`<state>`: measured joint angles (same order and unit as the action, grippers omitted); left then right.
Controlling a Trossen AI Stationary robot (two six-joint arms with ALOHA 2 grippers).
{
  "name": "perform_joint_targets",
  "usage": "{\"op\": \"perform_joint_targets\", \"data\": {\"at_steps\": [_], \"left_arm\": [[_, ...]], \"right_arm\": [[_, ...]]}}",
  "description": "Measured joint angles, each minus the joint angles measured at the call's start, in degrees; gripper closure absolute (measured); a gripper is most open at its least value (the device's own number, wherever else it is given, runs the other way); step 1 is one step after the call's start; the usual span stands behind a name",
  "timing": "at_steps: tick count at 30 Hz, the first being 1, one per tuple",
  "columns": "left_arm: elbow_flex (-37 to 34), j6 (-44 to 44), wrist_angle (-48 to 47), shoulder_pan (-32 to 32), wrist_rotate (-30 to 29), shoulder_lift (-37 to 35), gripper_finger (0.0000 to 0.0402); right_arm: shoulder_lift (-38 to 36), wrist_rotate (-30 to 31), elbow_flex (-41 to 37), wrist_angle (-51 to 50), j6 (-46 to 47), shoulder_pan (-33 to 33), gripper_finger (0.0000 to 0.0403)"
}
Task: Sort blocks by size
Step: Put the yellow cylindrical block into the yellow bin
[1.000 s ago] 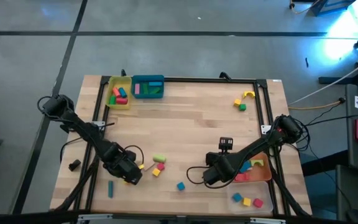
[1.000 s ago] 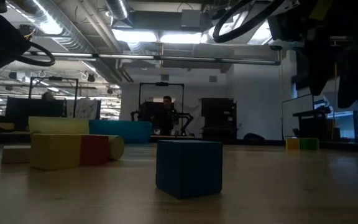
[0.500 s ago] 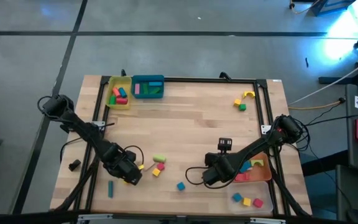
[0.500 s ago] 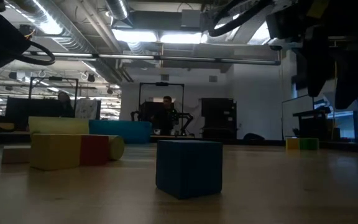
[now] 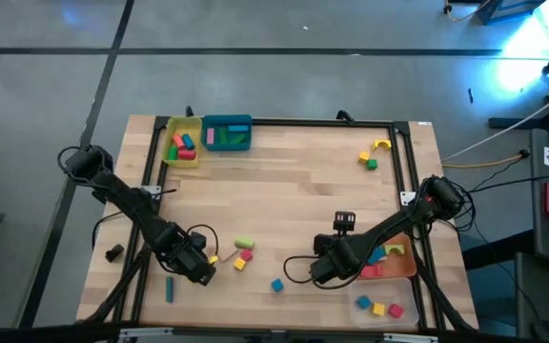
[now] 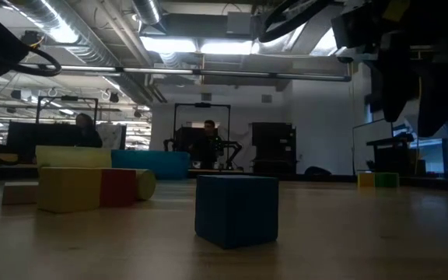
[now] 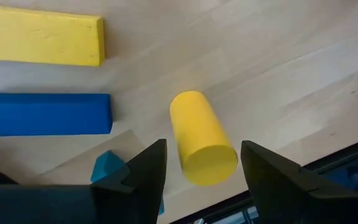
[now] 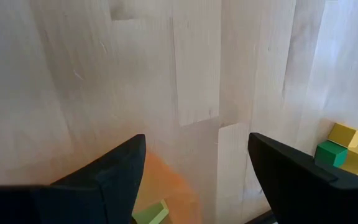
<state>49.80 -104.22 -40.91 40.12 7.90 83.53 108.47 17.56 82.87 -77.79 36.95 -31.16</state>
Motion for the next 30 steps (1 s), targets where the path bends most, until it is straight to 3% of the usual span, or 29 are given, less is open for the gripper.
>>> {"op": "perform_joint_targets", "data": {"at_steps": [20,26,30], "left_arm": [[0.0,4.4,6.0,0.8,0.7,8.7,0.0212],[0.0,5.4,6.2,0.7,0.7,8.6,0.0279],[0.0,7.3,8.1,-0.8,0.7,7.6,0.0283]], "right_arm": [[0.0,0.0,0.0,0.2,0.0,0.0,0.0118],[0.0,0.0,0.0,0.5,-1.4,0.0,0.0118],[0.0,0.0,0.0,3.8,-3.1,0.1,0.0118]]}}
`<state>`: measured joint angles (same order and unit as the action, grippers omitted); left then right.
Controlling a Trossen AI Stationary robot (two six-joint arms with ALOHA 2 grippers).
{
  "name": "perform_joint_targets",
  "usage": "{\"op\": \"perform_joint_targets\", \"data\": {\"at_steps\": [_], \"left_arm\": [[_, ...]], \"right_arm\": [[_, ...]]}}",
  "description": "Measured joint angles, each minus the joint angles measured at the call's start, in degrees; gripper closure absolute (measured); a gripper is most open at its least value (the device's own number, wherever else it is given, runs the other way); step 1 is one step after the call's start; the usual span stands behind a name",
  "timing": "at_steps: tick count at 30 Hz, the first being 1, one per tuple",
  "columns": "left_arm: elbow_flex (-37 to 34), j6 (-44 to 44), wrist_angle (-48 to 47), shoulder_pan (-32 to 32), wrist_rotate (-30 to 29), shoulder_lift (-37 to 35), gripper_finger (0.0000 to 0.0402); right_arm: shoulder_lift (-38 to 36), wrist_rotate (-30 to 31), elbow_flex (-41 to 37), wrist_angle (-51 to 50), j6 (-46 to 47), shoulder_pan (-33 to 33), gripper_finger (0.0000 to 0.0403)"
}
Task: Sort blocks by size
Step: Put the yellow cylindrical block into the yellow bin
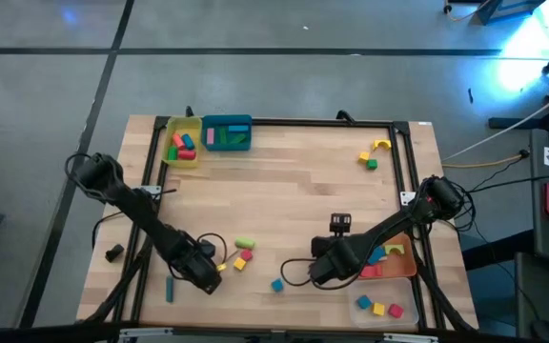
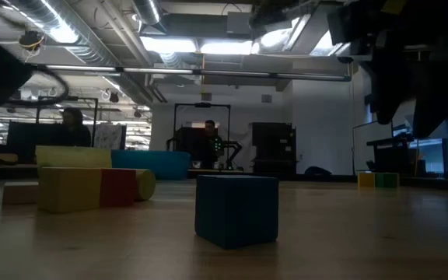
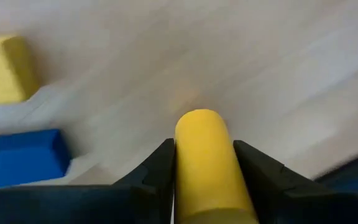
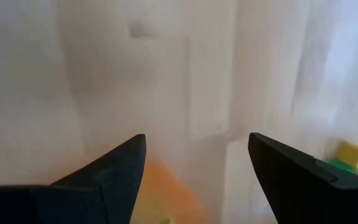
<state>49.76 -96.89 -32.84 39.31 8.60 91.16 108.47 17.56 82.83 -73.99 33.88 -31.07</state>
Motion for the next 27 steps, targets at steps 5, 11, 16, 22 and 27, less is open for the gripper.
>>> {"op": "perform_joint_targets", "data": {"at_steps": [5,11,16,22,27], "left_arm": [[0.0,7.1,2.4,-4.5,-3.3,-3.6,0.0283],[0.0,21.0,-0.3,-14.4,-12.6,-12.7,0.0283],[0.1,35.1,-10.4,-27.0,-23.3,-22.9,0.0283],[0.1,46.5,-22.3,-44.1,-39.4,-32.6,0.0283],[0.1,54.5,-22.6,-56.3,-48.6,-34.0,0.0283]], "right_arm": [[0.0,-0.3,0.0,8.1,-8.8,0.0,0.0118],[0.0,-0.6,0.0,15.4,-18.3,0.0,0.0118],[0.0,-0.7,0.0,18.1,-23.7,0.0,0.0118],[0.0,-0.7,0.0,19.7,-24.1,0.0,0.0118],[0.0,-0.6,0.0,24.6,-24.4,0.0,0.0118]]}}
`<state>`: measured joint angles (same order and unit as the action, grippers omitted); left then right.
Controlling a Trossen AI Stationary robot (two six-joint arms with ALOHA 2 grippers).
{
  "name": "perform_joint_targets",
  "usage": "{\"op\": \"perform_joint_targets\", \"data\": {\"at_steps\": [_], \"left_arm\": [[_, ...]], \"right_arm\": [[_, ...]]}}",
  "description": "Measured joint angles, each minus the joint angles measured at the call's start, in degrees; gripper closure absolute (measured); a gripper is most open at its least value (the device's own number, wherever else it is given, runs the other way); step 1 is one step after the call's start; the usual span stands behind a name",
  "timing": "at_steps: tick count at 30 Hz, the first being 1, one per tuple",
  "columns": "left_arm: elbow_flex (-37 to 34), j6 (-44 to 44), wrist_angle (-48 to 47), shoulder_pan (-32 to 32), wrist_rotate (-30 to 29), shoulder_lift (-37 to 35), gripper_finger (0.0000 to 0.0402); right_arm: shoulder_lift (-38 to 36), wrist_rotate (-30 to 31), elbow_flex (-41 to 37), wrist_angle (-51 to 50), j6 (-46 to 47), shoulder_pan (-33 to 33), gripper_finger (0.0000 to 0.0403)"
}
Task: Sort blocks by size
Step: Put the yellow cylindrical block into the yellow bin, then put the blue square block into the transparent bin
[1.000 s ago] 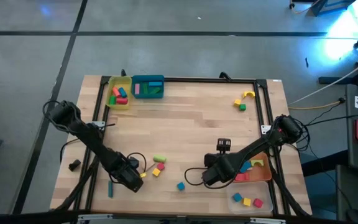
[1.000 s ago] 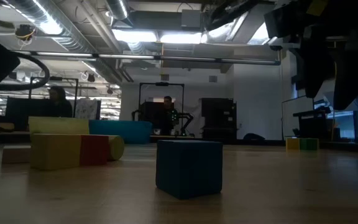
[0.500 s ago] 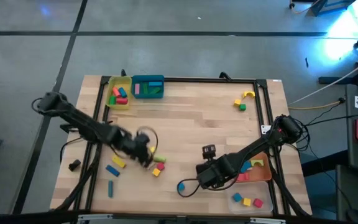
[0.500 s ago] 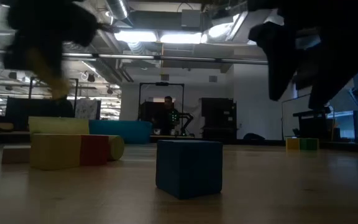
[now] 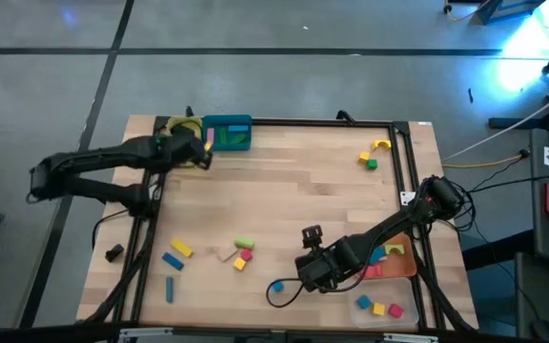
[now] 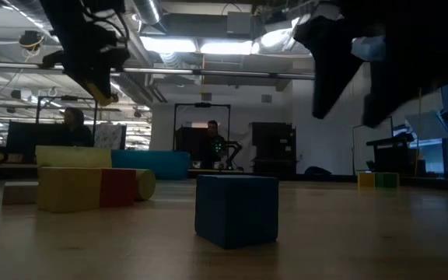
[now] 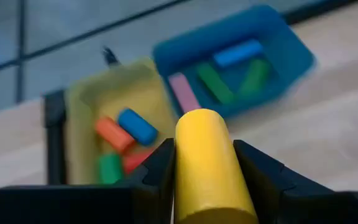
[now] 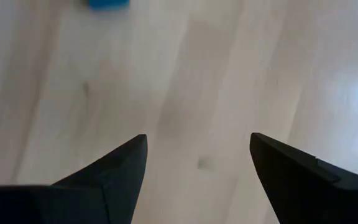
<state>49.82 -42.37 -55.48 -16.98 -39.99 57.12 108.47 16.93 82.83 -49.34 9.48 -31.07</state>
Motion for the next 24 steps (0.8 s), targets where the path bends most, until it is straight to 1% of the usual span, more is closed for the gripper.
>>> {"op": "perform_joint_targets", "data": {"at_steps": [4,7,11,13,17,21,24], "left_arm": [[0.0,9.1,4.9,-7.6,-0.6,2.9,0.0283],[0.0,13.4,7.7,-12.7,-2.4,6.0,0.0282],[0.0,16.5,8.5,-18.9,-3.0,10.7,0.0248],[0.0,17.5,8.5,-21.4,-3.0,13.1,0.0237],[0.0,18.4,8.6,-24.5,-2.5,17.6,0.0234],[-0.1,18.6,8.5,-25.5,0.6,20.9,0.0234],[-0.1,20.2,8.5,-25.4,4.2,21.4,0.0233]], "right_arm": [[0.0,0.0,0.0,4.1,-1.5,0.0,0.0118],[0.0,-0.1,0.0,5.4,-1.6,0.0,0.0118],[0.0,-2.7,0.0,6.9,-1.6,0.0,0.0118],[0.0,-3.0,0.0,7.7,-1.1,0.0,0.0118],[0.0,-3.0,0.0,9.2,-0.9,0.0,0.0118],[0.0,-3.5,0.0,9.6,-0.6,0.0,0.0118],[0.0,-7.3,0.0,11.3,0.8,0.0,0.0118]]}}
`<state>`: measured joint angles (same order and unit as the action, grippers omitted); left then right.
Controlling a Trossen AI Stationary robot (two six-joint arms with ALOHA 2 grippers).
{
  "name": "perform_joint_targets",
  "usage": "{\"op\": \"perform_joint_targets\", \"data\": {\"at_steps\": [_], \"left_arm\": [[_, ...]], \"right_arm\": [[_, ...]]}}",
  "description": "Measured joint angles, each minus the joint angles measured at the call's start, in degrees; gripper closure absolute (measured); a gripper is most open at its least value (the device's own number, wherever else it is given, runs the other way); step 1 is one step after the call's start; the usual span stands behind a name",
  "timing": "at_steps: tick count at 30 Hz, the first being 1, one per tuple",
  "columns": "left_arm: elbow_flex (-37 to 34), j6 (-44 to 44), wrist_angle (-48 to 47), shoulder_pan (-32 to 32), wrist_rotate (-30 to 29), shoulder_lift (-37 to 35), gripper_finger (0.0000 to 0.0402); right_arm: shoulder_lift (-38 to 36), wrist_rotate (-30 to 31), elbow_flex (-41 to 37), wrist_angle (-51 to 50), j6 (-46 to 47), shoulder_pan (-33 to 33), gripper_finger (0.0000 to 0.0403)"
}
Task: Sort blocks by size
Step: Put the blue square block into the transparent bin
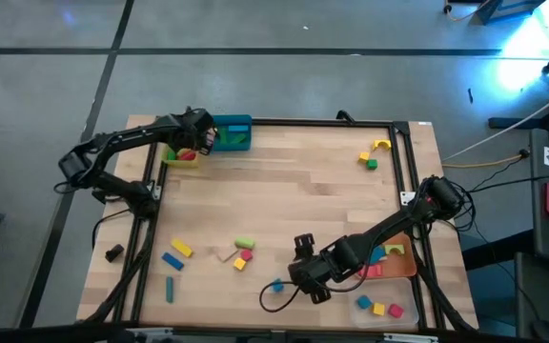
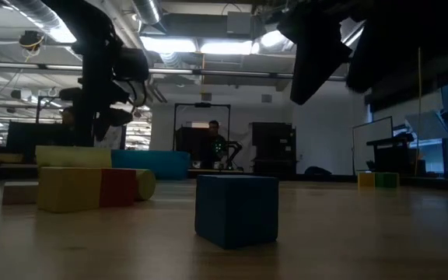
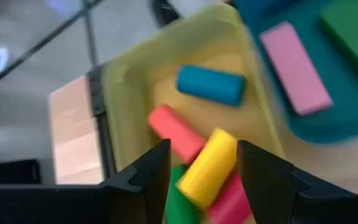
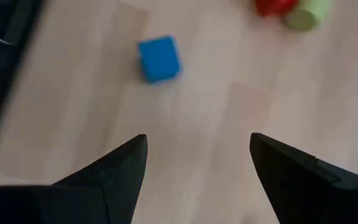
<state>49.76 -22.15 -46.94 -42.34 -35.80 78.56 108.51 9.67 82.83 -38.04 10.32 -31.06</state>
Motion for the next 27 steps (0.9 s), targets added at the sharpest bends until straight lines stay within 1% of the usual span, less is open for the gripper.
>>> {"op": "perform_joint_targets", "data": {"at_steps": [3,6,9,16,22,27], "left_arm": [[0.0,1.5,-0.1,0.7,4.3,-0.7,0.0233],[0.0,1.1,0.0,1.7,7.0,-2.1,0.0232],[0.0,0.6,-0.1,3.1,7.8,-3.4,0.0232],[0.0,0.6,0.1,7.2,8.3,-7.6,0.0232],[0.0,-0.1,0.4,10.5,8.3,-10.5,0.0232],[0.0,-0.1,1.5,13.9,8.4,-12.3,0.0231]], "right_arm": [[0.0,-5.3,0.0,4.1,1.5,0.0,0.0118],[0.5,-6.7,0.0,9.2,1.8,-0.2,0.0118],[1.5,-6.6,0.0,12.6,1.4,-0.4,0.0118],[6.0,-2.7,0.0,16.0,-0.6,0.0,0.0118],[9.1,-3.2,0.0,20.7,-3.3,0.8,0.0118],[11.0,-3.2,0.0,21.7,-4.6,1.6,0.0118]]}}
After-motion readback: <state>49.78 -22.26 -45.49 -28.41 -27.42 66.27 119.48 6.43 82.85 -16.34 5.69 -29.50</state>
